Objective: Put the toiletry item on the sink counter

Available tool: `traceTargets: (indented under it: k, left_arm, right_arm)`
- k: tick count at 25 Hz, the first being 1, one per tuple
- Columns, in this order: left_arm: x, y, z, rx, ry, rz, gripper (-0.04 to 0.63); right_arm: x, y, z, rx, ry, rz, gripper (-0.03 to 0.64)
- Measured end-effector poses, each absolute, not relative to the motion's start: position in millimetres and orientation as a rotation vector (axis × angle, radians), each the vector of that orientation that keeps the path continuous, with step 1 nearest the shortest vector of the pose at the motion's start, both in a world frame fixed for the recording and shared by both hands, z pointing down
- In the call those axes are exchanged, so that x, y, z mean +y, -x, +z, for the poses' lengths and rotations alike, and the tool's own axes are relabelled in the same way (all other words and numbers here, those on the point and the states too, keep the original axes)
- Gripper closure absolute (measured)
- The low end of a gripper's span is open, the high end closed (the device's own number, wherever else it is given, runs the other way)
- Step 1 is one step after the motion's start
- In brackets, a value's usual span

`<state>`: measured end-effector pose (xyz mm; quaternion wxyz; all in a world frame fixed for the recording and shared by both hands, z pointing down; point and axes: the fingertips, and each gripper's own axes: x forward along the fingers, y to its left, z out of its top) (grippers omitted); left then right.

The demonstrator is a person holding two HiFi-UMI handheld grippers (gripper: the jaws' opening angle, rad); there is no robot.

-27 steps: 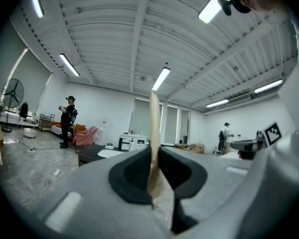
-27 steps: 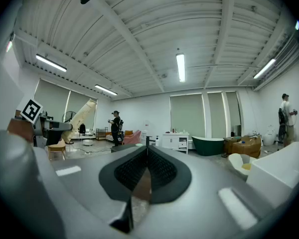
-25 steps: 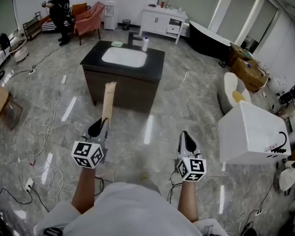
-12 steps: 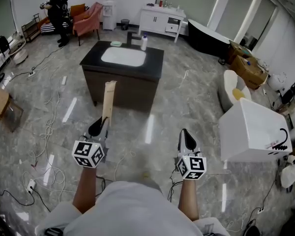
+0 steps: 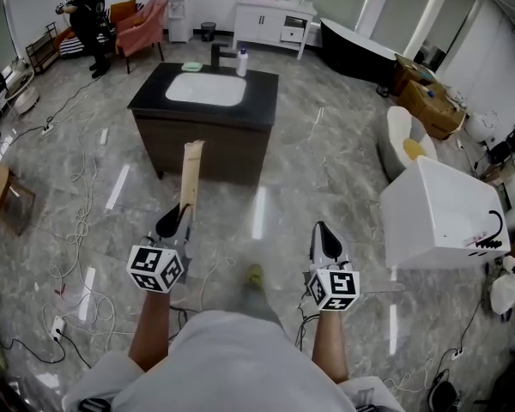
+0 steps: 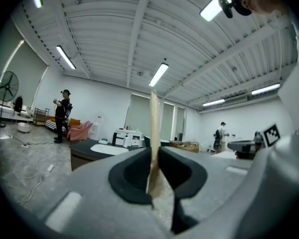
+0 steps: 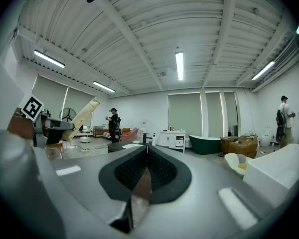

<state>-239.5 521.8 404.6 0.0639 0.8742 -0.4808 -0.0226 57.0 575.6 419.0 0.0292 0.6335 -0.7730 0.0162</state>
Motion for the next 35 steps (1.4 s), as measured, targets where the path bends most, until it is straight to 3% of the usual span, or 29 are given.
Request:
traceTargets:
  k: [35]
  left_arm:
    - [195.4, 77.2, 409.3, -1.511, -2.585, 0.059, 0.548]
  right_arm:
    - [221.9, -201.9, 446.4, -2.487, -1.847, 0.172, 0.612]
